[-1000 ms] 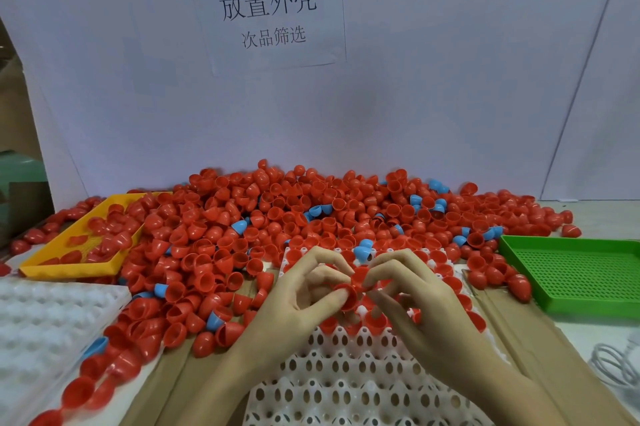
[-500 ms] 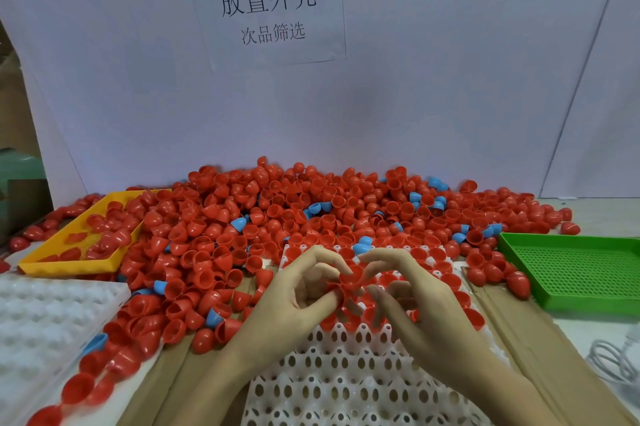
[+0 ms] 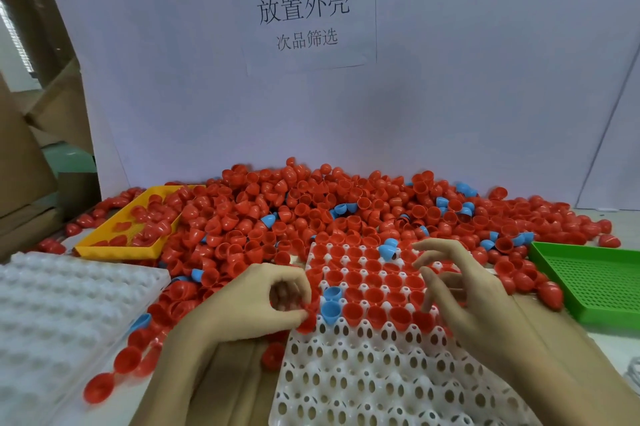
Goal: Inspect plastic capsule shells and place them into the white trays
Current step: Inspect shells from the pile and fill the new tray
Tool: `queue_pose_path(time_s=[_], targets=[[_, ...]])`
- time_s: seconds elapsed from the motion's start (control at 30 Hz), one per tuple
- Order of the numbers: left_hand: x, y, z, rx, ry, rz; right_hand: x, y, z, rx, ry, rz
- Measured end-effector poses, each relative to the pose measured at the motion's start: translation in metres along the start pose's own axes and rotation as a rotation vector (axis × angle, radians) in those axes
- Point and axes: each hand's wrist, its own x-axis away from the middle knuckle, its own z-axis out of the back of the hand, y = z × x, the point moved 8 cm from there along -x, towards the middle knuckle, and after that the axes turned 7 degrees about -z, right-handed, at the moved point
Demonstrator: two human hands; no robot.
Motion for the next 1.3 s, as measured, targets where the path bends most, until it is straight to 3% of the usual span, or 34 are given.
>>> queue_pose_path(time_s=[0.1,0.33,0.53,0.67,0.8,1.07,1.3], targets=[[0.008,-0.007,-0.009,-0.015,-0.132,0.053,0.000,-0.001,-0.002,0.011,-0.012,-0.009],[0.011,-0.004,-0.021,-0.055,-0.234,0.084,0.001,-0.001,-0.003,0.019,-0.015,-0.018],[0.009,-0.008,-0.025,-0.154,-0.210,0.089,0.001,-0.001,-0.003,0.021,-0.013,-0.010],[0.011,-0.009,-0.022,-0.092,-0.204,0.075,0.000,0.000,-0.004,0.021,-0.016,0.001],[0.009,-0.006,-0.009,-0.016,-0.106,0.003,0.000,0.003,-0.003,0.011,-0.004,0.009],[-0.032,0.003,-0.001,-0.007,0.358,-0.026,-0.002,0.006,0.005,-0.001,0.066,0.022],[-0.129,0.040,-0.033,-0.234,0.267,-0.116,-0.005,0.015,0.021,-0.021,0.151,-0.023]])
